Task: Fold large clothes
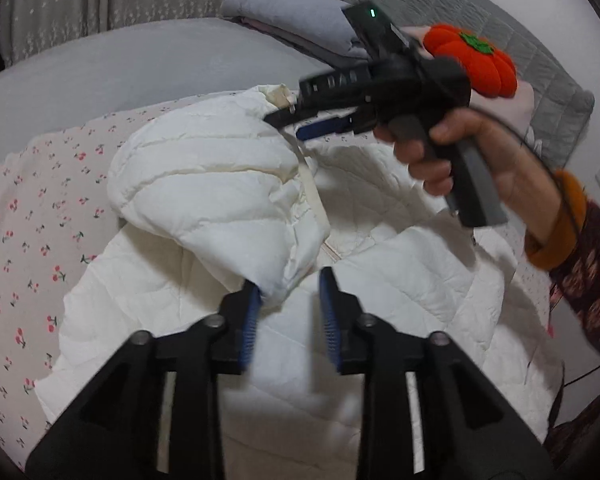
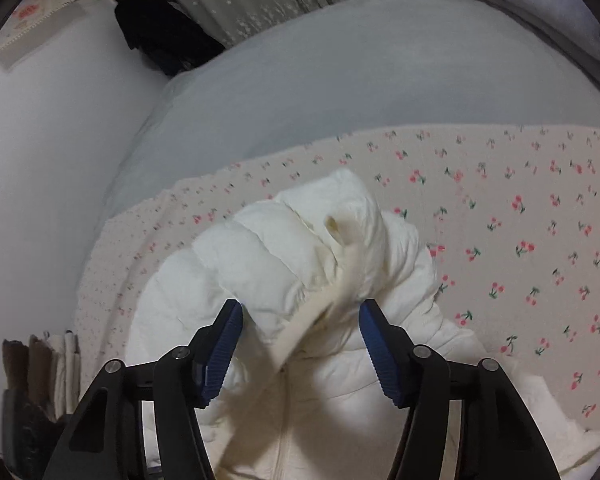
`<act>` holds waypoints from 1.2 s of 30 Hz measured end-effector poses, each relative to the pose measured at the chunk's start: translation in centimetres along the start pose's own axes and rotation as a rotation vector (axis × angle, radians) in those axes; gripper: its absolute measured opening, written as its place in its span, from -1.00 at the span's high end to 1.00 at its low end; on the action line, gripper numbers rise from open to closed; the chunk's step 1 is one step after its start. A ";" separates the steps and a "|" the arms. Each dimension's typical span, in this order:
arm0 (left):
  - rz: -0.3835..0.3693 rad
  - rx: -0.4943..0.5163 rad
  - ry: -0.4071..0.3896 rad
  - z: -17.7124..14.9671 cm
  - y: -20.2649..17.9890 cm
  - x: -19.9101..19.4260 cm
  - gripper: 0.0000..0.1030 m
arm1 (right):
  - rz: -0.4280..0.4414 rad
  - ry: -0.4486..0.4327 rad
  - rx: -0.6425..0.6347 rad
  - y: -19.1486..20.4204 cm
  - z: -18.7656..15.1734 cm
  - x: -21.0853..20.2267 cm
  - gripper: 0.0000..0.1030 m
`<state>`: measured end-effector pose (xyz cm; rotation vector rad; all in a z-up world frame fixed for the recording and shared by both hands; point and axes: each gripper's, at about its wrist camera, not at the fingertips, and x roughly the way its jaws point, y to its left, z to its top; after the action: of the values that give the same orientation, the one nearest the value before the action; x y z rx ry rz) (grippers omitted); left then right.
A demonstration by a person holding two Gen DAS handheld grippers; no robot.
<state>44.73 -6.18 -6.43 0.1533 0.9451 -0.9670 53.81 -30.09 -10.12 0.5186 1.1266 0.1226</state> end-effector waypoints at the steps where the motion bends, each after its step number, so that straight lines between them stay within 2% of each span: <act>1: -0.012 -0.048 -0.015 0.2 0.8 -0.5 -0.16 | -0.006 0.009 0.013 -0.4 -0.4 0.7 -0.14; 2: -0.030 -0.093 -0.034 0.4 1.6 -0.9 -0.28 | -0.001 0.010 0.023 -0.8 -0.6 1.1 -0.14; 5: -0.086 -0.252 -0.083 1.1 4.8 -1.4 -0.37 | 0.023 -0.002 0.030 -1.5 -1.0 1.5 -0.14; 6: -0.089 -0.305 -0.090 1.4 5.8 -1.0 -0.39 | 0.029 -0.005 0.028 -1.6 -1.1 1.5 -0.14; 9: -0.034 -0.472 -0.080 2.3 9.5 1.0 -0.42 | 0.037 -0.004 0.020 -1.8 -1.2 1.0 -0.14; 12: -0.056 -0.699 -0.107 2.8 13.2 3.3 -0.41 | 0.042 0.002 0.017 -1.8 -1.2 0.5 -0.14; 13: -0.074 -0.756 -0.122 3.0 13.8 3.8 -0.20 | 0.043 0.005 0.015 -1.8 -1.3 0.3 -0.14; 14: -0.092 -0.796 -0.130 3.4 14.2 4.3 0.21 | 0.046 0.007 0.012 -1.8 -1.4 -0.2 -0.14; 16: -0.061 -0.795 -0.137 4.9 13.7 4.4 0.56 | 0.053 0.003 -0.003 -2.0 -1.6 -1.8 -0.14; 17: -0.026 -0.752 -0.150 5.9 12.9 4.0 0.77 | 0.053 -0.006 -0.013 -2.2 -1.6 -2.7 -0.15; 18: 0.015 -0.690 -0.172 7.1 11.8 3.3 0.80 | 0.051 -0.020 -0.024 -2.5 -1.6 -3.9 -0.15; 22: 0.077 -0.418 -0.251 11.0 6.9 0.1 0.85 | 0.036 -0.082 -0.026 -3.7 -1.1 -8.9 -0.22; 25: 0.100 -0.166 -0.259 12.9 2.0 -1.9 0.86 | 0.032 -0.128 -0.008 -4.8 -0.8 -12.4 -0.30; 27: 0.087 0.018 -0.243 13.2 -1.8 -2.9 0.86 | 0.039 -0.153 -0.004 -5.1 -0.7 -14.4 -0.31; 30: 0.058 0.253 -0.177 10.3 -6.9 -3.7 0.86 | 0.066 -0.187 -0.007 -5.4 -1.4 -17.3 -0.41; 32: 0.058 0.403 -0.093 6.9 -9.8 -3.2 0.86 | 0.070 -0.192 -0.019 -5.4 -2.3 -18.4 -0.46; 34: 0.064 0.496 0.004 3.5 -11.6 -2.2 0.86 | 0.078 -0.176 -0.032 -5.3 -3.7 -18.8 -0.47; 36: 0.063 0.523 0.088 0.0 -12.2 -0.9 0.84 | 0.101 -0.145 -0.027 -5.7 -4.9 -18.2 -0.48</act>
<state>35.29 -12.73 -2.34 0.6670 0.7443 -1.1398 40.58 -39.86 0.80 0.5518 0.9562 0.1844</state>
